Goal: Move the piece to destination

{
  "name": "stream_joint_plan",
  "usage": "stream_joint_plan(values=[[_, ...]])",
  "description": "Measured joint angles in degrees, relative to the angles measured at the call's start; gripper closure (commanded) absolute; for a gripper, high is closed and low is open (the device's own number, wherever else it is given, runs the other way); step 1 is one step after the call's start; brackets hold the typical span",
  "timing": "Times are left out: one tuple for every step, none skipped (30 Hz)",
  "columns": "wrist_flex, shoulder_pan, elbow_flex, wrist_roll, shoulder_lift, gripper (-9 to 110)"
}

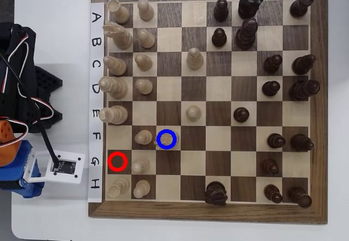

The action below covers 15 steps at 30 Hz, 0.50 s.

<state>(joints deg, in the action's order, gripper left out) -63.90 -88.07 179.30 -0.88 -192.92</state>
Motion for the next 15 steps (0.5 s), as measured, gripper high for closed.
stream_joint_plan(values=[[0.00,0.00,0.00,0.09,0.00,101],[0.00,0.00,0.00,0.26,0.00,101],[0.00,0.00,0.00,0.53,0.00,101],[0.00,0.00,0.00,0.53,0.00,101],[0.00,0.00,0.00,0.53,0.00,101],[0.00,0.00,0.00,0.53,0.00,101],[0.00,0.00,0.00,0.53,0.00,101],[0.00,0.00,0.00,0.53,0.00,101],[0.00,0.00,0.00,0.53,0.00,101],[0.00,0.00,0.00,0.70,0.00,101],[0.00,0.00,0.00,0.97,0.00,101],[0.00,0.00,0.00,1.05,0.00,101],[0.00,0.00,0.00,1.05,0.00,101],[0.00,0.00,0.00,1.05,0.00,101],[0.00,0.00,0.00,1.05,0.00,101]])
